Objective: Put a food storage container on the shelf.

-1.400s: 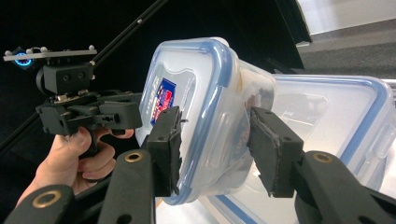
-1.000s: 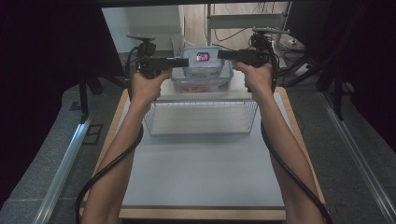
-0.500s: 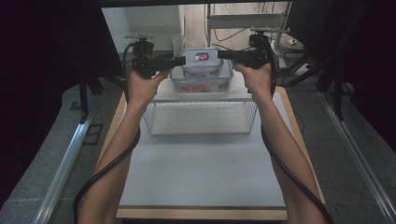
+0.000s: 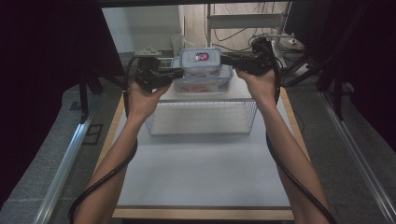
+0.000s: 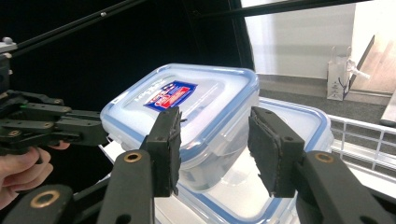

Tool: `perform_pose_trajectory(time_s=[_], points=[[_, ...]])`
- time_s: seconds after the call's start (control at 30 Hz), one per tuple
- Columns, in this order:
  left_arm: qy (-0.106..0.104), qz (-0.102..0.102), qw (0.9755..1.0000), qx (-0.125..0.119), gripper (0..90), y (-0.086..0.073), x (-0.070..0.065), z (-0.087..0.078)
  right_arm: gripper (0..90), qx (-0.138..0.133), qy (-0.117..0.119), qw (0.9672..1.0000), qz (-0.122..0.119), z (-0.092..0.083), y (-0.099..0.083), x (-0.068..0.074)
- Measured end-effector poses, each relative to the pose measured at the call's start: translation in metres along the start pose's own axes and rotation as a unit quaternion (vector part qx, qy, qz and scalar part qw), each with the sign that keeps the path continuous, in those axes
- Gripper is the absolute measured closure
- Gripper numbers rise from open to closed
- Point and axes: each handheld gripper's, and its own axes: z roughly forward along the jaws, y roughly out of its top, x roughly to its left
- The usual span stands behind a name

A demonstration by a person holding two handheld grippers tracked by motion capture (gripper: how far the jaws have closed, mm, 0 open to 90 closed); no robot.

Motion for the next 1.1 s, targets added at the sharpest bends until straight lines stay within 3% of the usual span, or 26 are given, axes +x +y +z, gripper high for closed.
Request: perform_pose_trajectory(time_s=[0.13,0.37,0.57,0.67,0.83,1.1], points=[[0.0,-0.01,0.9999,0.005,85.3,0.001,0.002,0.004,54.3,0.001,-0.003,1.0,0.0,-0.001,0.001,0.0],[-0.004,-0.008,0.9999,0.005,83.6,-0.001,0.0,0.004,54.0,0.0,-0.004,1.0,-0.002,-0.001,0.003,0.0],[-0.004,0.001,1.0,0.003,65.9,-0.008,-0.006,-0.004,47.1,-0.004,-0.003,0.9998,-0.019,-0.012,-0.001,0.005],[-0.002,0.006,1.0,0.001,54.3,-0.017,-0.011,-0.009,36.9,0.001,0.003,0.9996,-0.029,-0.022,-0.009,0.006],[0.002,0.012,0.9999,0.001,36.1,-0.026,-0.014,-0.01,28.3,0.004,0.0,0.9989,-0.047,-0.03,-0.02,0.007],[-0.003,0.022,0.9997,0.007,22.2,-0.047,-0.02,-0.013,16.5,0.016,-0.007,0.9978,-0.064,-0.035,-0.047,0.004]])
